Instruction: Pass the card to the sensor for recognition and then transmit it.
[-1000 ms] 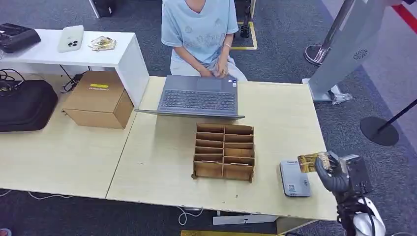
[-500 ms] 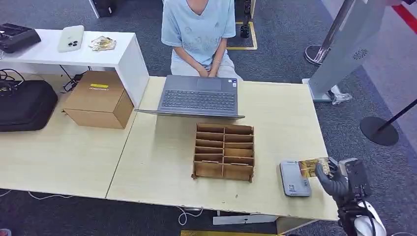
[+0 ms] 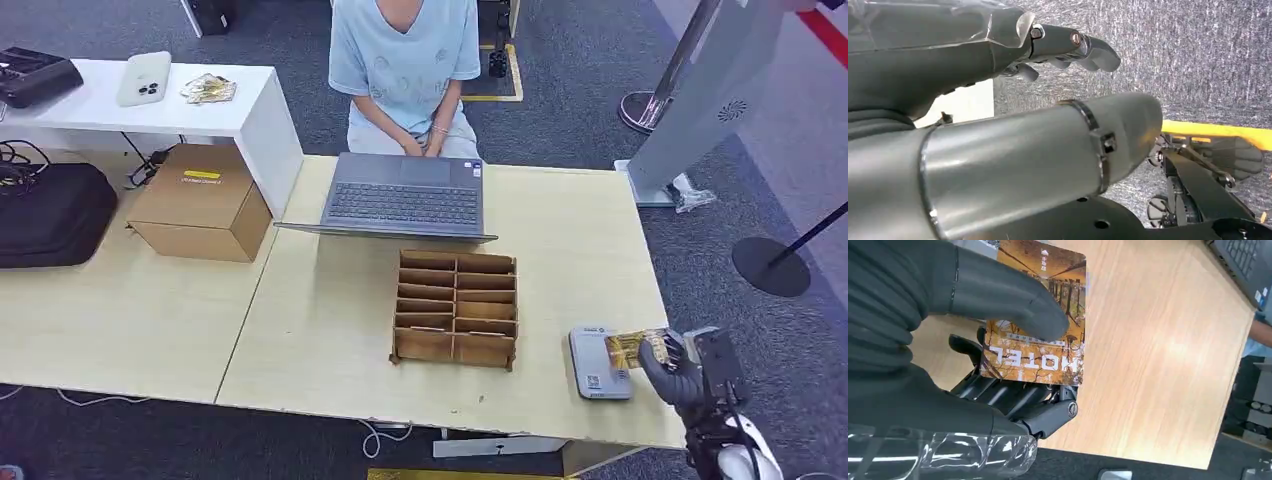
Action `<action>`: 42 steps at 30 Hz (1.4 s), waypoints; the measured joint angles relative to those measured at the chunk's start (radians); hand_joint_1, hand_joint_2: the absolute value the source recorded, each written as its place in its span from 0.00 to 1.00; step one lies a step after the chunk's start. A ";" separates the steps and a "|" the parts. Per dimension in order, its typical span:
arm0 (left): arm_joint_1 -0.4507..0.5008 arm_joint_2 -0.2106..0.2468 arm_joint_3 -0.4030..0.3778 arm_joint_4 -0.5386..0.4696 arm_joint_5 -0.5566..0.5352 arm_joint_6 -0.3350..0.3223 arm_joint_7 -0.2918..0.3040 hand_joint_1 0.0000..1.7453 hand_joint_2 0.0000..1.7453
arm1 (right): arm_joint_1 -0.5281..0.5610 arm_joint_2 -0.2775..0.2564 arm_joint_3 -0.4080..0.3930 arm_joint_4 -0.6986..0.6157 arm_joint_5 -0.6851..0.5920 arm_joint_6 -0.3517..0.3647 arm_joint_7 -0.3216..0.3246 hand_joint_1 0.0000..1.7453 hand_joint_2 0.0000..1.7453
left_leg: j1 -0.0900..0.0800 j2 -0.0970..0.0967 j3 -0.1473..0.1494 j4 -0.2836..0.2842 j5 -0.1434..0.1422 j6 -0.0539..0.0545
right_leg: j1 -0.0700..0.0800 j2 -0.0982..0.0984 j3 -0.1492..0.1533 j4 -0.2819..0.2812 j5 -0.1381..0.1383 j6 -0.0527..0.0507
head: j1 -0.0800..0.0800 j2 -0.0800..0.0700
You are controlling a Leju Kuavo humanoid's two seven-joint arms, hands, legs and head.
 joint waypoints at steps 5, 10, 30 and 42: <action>0.000 0.000 0.000 0.000 -0.017 0.000 0.007 0.00 0.00 | 0.012 0.005 0.000 0.000 0.021 -0.003 0.009 1.00 1.00 | 0.000 0.000 0.000 0.000 0.000 0.000 | 0.000 0.000 0.000 0.000 0.000 0.000 | 0.000 0.000; 0.000 0.000 0.000 0.000 -0.017 0.000 0.007 0.00 0.00 | 0.014 0.007 0.000 0.005 0.043 -0.002 0.016 1.00 1.00 | 0.000 0.000 0.000 0.000 0.000 0.000 | 0.000 0.000 0.000 0.000 0.000 0.000 | 0.000 0.000; -0.004 -0.001 0.000 0.000 -0.016 -0.002 0.008 0.00 0.00 | -0.041 0.019 0.063 0.068 0.144 -0.073 0.050 1.00 1.00 | 0.000 0.000 0.000 0.000 0.000 0.000 | 0.000 0.000 0.000 0.000 0.000 0.000 | 0.000 0.000; -0.004 -0.006 0.000 0.000 -0.008 0.003 0.009 0.00 0.00 | -0.046 0.034 0.075 0.047 0.276 -0.151 0.113 1.00 1.00 | 0.000 0.000 0.000 0.000 0.000 0.000 | 0.000 0.000 0.000 0.000 0.000 0.000 | 0.000 0.000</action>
